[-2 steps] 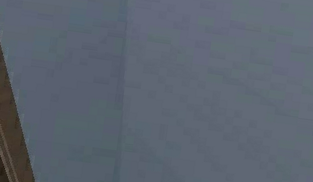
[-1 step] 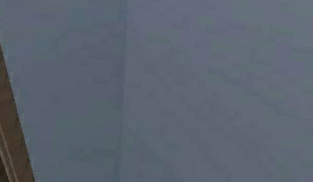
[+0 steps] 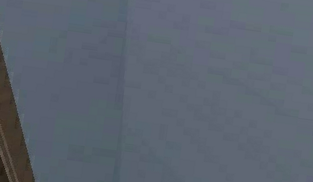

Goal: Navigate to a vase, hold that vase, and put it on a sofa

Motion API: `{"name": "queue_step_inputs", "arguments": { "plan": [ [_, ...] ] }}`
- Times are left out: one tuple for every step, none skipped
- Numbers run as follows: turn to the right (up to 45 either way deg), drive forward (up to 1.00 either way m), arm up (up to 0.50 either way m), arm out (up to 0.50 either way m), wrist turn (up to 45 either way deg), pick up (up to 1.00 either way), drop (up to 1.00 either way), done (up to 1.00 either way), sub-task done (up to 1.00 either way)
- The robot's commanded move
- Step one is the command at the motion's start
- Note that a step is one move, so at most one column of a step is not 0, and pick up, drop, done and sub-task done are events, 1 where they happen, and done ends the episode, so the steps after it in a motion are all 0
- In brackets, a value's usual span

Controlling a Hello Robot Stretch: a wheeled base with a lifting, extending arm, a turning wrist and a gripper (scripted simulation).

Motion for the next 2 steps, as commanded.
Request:
{"name": "queue_step_inputs", "arguments": {
  "plan": [
    [0.0,0.00,0.00,0.00,-45.0,0.00,0.00,0.00,0.00],
    [0.0,0.00,0.00,0.00,-18.0,0.00,0.00,0.00,0.00]
  ]
}}
